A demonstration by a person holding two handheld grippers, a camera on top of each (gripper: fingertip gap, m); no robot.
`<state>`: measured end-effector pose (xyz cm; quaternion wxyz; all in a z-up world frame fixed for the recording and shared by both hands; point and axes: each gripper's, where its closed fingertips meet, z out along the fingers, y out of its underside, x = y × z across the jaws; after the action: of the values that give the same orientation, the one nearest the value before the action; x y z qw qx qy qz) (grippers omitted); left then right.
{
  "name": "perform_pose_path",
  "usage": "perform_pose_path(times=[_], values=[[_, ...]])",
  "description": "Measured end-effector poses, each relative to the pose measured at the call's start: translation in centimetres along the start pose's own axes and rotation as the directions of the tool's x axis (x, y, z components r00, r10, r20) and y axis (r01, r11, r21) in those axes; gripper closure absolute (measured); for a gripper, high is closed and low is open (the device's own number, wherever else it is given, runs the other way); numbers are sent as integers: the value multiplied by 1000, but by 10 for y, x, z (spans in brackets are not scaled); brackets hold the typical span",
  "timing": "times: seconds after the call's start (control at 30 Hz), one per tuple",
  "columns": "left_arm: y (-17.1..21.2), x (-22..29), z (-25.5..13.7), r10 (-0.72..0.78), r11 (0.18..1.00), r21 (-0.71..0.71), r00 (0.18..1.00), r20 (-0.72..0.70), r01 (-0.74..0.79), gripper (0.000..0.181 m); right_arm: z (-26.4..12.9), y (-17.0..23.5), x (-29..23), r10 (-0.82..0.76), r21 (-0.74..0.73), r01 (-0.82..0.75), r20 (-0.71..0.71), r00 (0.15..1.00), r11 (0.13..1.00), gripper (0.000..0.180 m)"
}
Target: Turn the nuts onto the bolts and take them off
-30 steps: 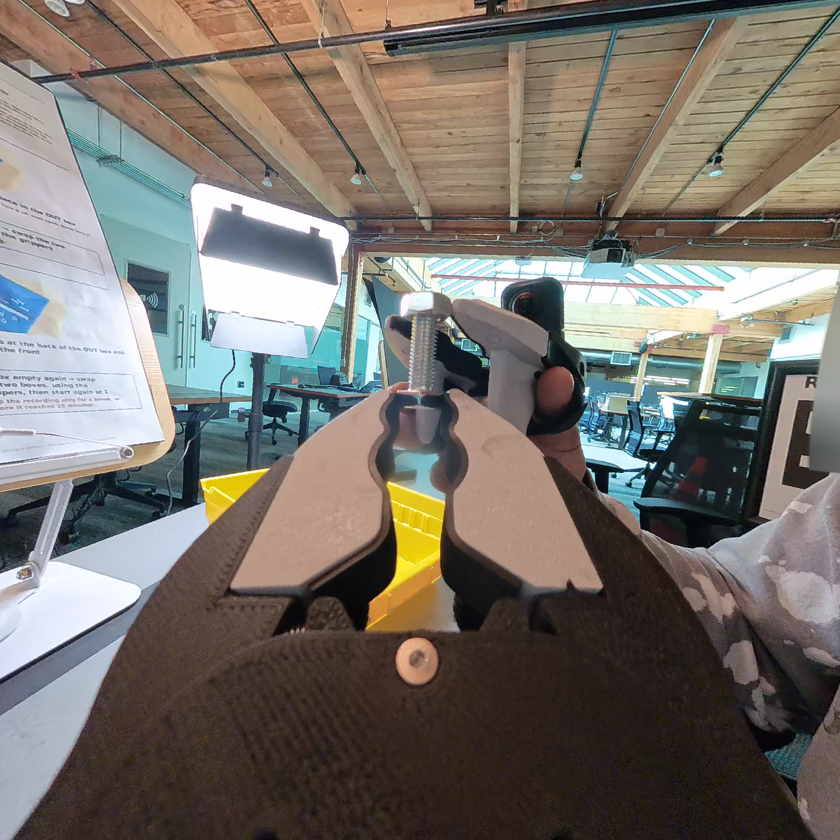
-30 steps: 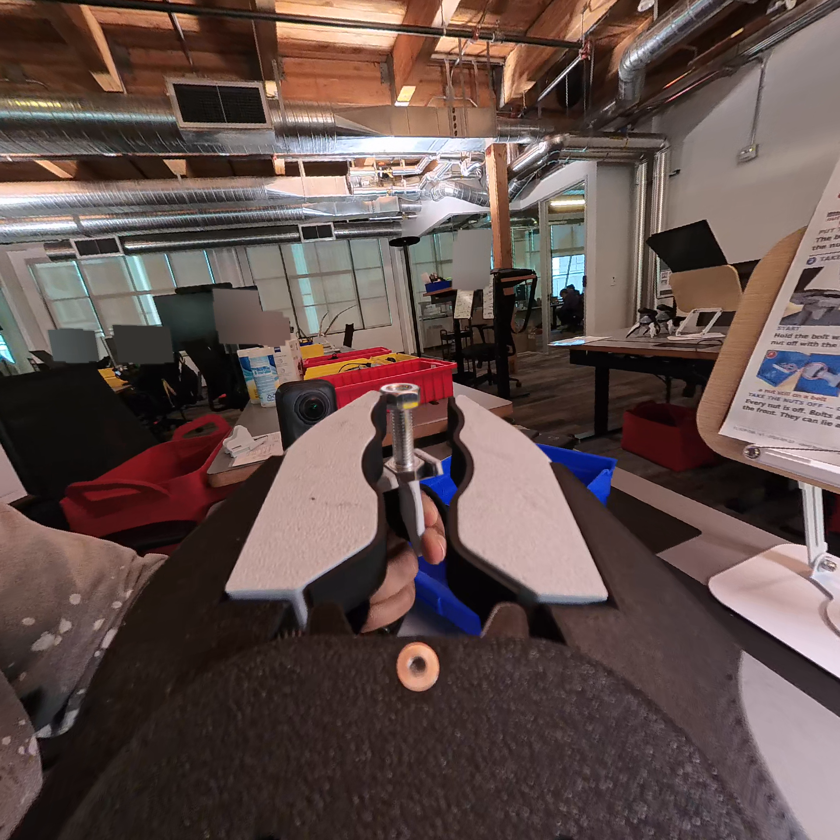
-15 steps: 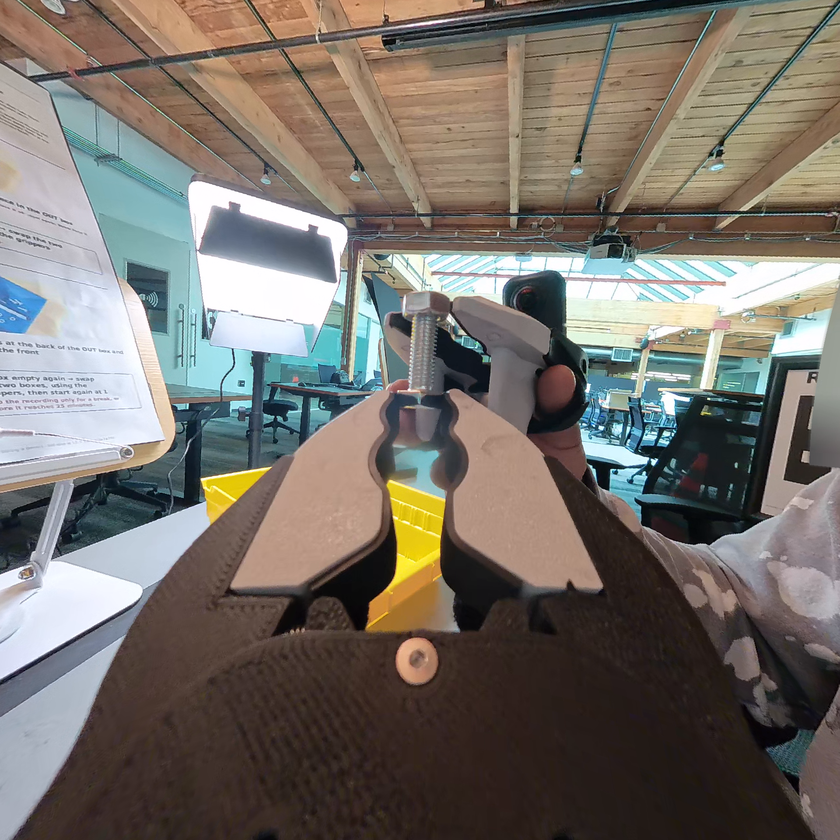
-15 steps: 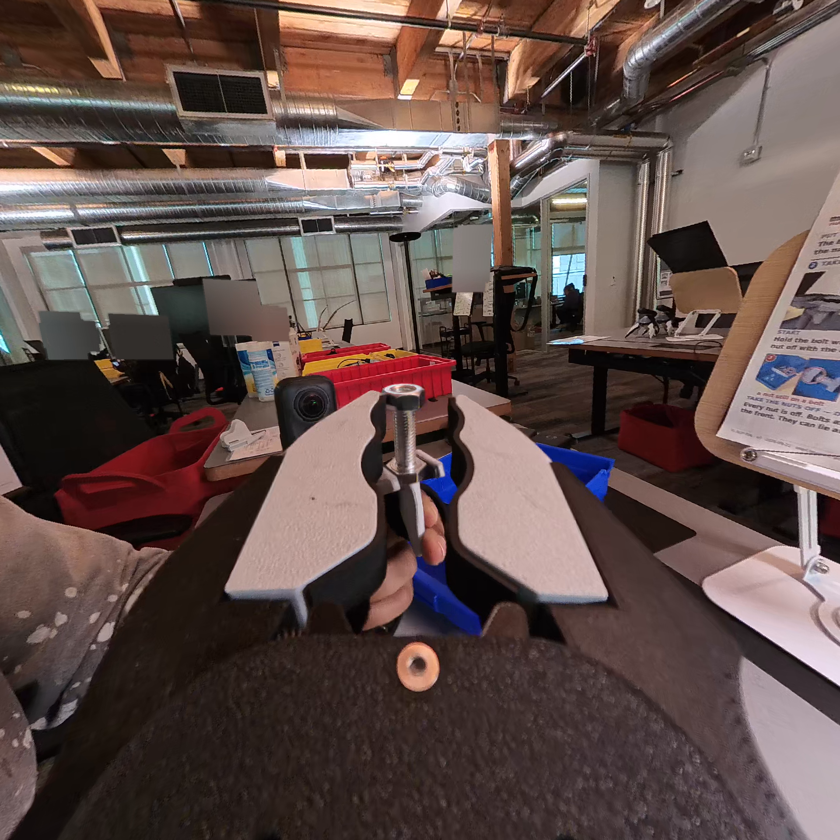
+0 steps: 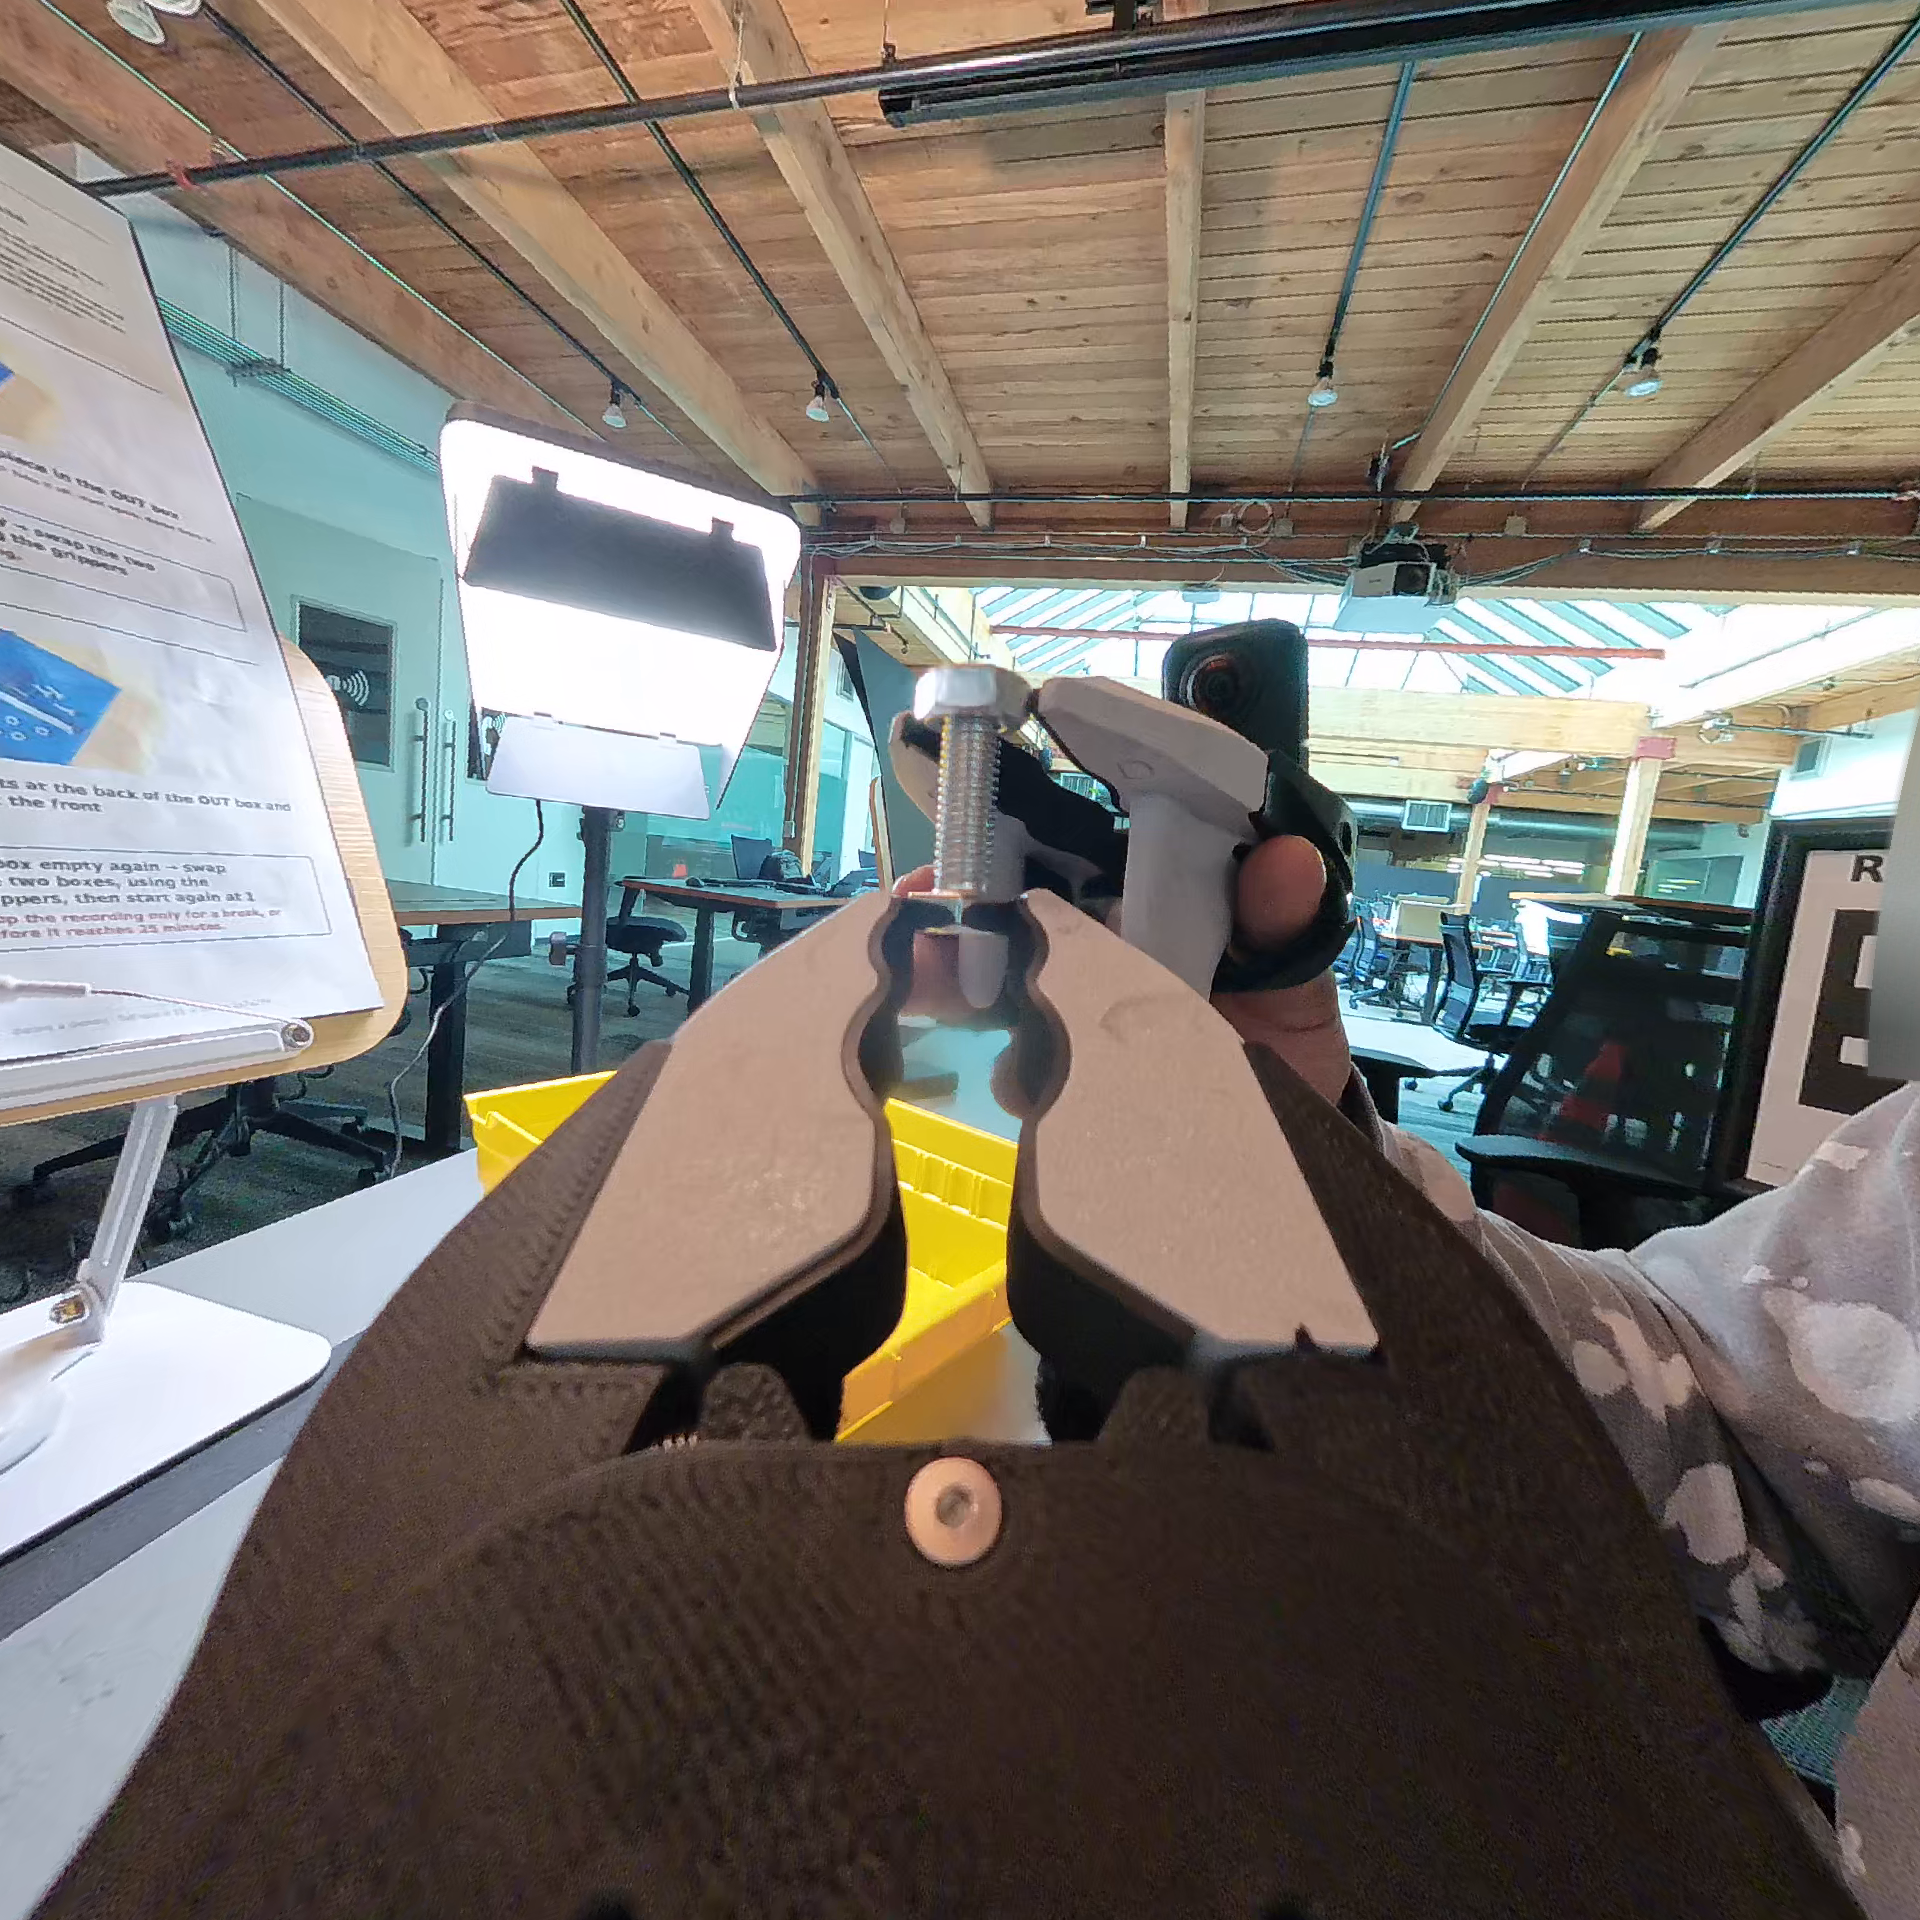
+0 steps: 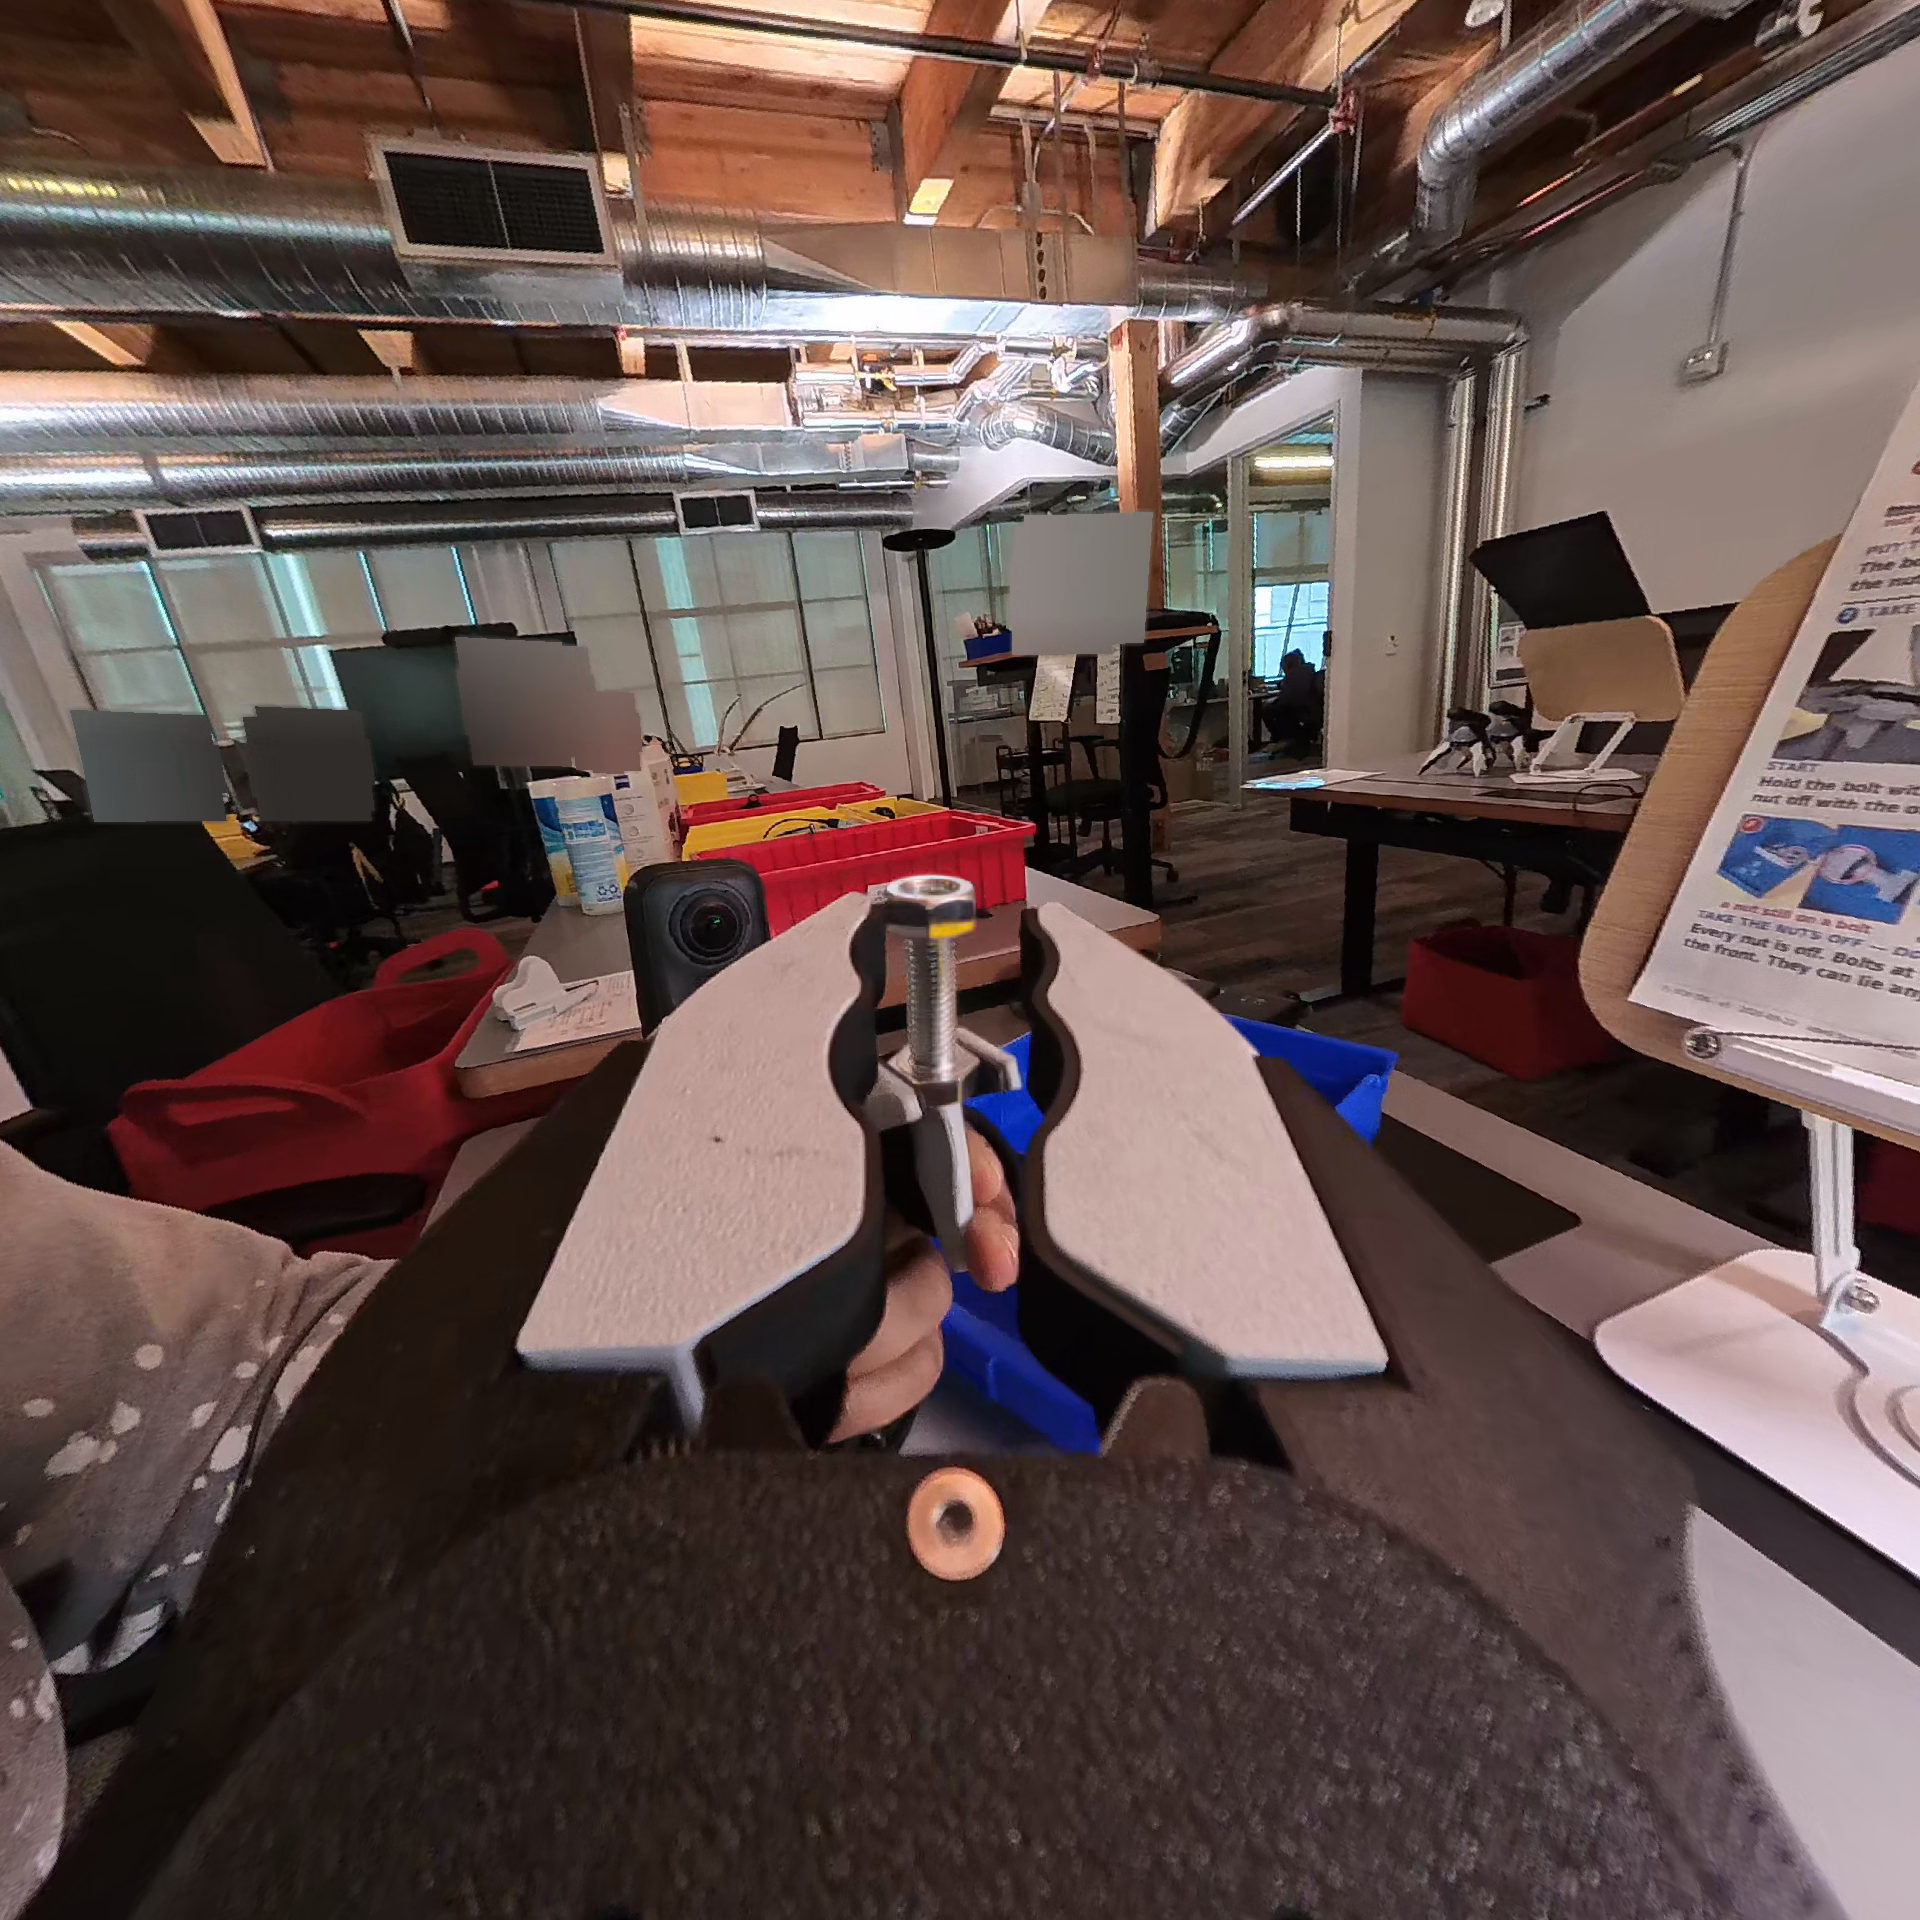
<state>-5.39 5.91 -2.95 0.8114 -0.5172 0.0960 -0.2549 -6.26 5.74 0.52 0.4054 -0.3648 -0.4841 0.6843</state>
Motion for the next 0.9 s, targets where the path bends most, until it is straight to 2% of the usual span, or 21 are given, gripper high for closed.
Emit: perform_pose_path(times=[0.1, 0.4, 0.47, 0.63, 0.7, 0.77, 0.83, 0.9], values=[[-4, -2, -2, 4, 1000, 10, 1000, 3, -4, 162, -3, -3, 6, -3, 12, 3, -26, 1000, 1000, 161], [4, 3, 2, 3, 1000, -15, 1000, -14, -3, 163, 2, 3, -5, 7, -7, -6, 27, 1000, 1000, 150], [6, 5, 3, 5, 1000, -23, 1000, -24, -5, 162, 3, 5, -6, 5, -19, -5, 34, 999, 1000, 160], [10, 1, 2, -16, 999, -40, 1000, -21, 15, 162, -15, -20, 0, -35, 46, 33, 40, 999, 998, 161], [10, -4, 1, -26, 999, -39, 1000, -9, 25, 162, -27, -30, 13, -58, 47, 59, -8, 998, 997, 161], [9, -7, 0, -22, 999, -40, 1000, 5, 22, 162, -40, -30, 41, -102, -21, 101, -126, 987, 995, 161], [8, -9, -1, -21, 999, -40, 1000, 17, 22, 162, -61, -14, 90, -184, -169, 139, -288, 940, 976, 161], [8, -12, -1, -28, 999, -43, 999, 24, 29, 163, -94, 24, 151, -236, -363, 70, -434, 869, 929, 160]])
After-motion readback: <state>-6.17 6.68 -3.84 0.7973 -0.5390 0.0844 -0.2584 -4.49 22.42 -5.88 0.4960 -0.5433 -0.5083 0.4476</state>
